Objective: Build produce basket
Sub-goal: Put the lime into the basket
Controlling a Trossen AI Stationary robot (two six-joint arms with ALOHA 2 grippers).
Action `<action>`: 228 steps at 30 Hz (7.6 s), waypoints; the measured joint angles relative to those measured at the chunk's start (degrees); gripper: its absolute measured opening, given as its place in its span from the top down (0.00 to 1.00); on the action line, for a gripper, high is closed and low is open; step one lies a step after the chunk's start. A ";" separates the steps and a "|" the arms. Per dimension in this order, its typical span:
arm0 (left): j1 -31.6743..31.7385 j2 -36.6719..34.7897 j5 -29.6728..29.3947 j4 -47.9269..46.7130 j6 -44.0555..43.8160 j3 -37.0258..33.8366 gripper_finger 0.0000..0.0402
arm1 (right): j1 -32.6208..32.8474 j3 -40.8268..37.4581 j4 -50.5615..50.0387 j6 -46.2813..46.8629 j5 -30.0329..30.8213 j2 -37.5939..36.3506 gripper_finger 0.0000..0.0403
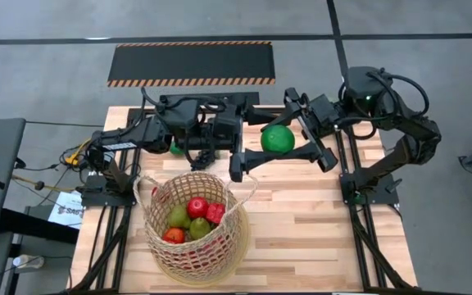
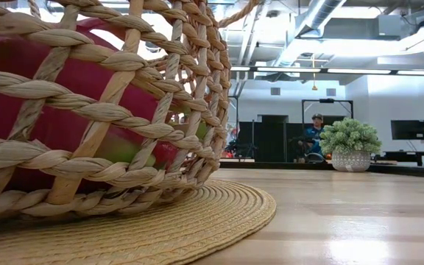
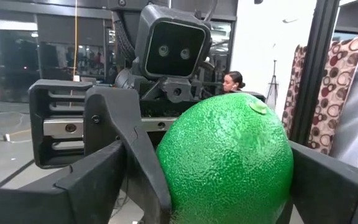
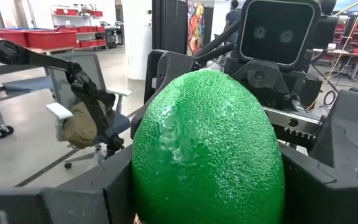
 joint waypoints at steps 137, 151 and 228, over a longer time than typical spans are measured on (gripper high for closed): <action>2.30 -8.25 -25.03 -56.72 -21.75 2.43 0.24 | -27.45 0.02 -8.85 -6.88 12.51 53.62 0.14; 2.05 -8.26 -24.57 -57.75 -22.67 2.43 0.24 | -27.32 0.81 -12.37 -8.43 13.81 54.12 0.39; -1.99 -2.73 -16.05 -3.60 5.66 2.40 0.01 | -10.48 0.66 -5.46 8.37 -4.15 -3.67 0.45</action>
